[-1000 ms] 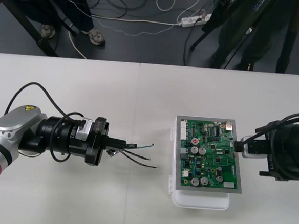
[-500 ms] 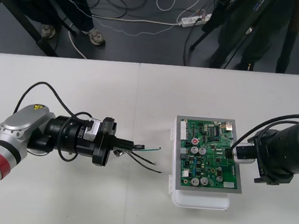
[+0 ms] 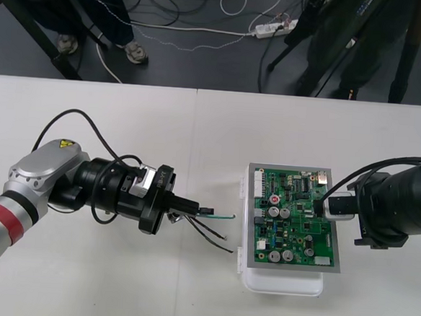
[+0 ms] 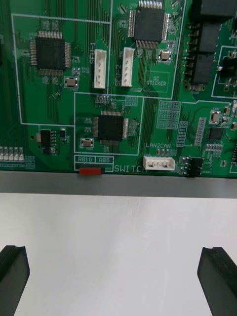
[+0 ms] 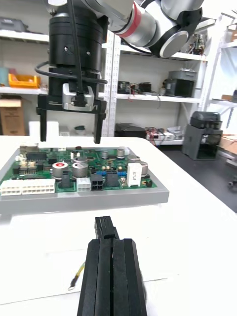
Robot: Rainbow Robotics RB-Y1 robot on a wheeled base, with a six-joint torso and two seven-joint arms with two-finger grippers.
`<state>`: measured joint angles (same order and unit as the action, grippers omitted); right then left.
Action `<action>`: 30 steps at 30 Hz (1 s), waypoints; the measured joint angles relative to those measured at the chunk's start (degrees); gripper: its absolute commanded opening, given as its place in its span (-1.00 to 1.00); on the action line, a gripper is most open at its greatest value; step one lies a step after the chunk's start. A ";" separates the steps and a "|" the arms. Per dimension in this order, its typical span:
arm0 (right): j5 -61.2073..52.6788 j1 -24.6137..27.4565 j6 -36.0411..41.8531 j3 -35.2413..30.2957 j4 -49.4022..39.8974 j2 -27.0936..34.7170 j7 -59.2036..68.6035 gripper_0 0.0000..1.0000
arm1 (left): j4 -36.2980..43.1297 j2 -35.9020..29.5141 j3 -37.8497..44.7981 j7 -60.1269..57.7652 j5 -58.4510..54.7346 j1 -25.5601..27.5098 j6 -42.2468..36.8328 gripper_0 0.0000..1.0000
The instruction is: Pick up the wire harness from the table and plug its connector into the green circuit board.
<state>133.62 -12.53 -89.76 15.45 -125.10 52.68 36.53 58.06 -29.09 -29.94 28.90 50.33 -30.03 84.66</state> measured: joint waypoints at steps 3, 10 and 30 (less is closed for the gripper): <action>0.82 -0.29 0.00 0.71 0.01 -0.28 0.00 1.00 | 0.75 -0.04 0.00 -2.89 0.10 0.00 -0.56 -1.00; 2.96 -0.49 0.00 1.96 0.02 -1.58 0.00 1.00 | 0.97 -0.03 -0.03 -3.89 0.95 0.00 -1.78 -1.00; 6.78 -0.50 0.14 4.06 0.05 -3.37 1.26 1.00 | 7.57 1.25 -0.05 -3.89 5.34 0.20 -8.67 -1.00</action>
<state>140.40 -13.03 -89.62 19.51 -125.06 49.31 37.79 65.63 -27.84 -29.99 25.01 55.67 -29.82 75.98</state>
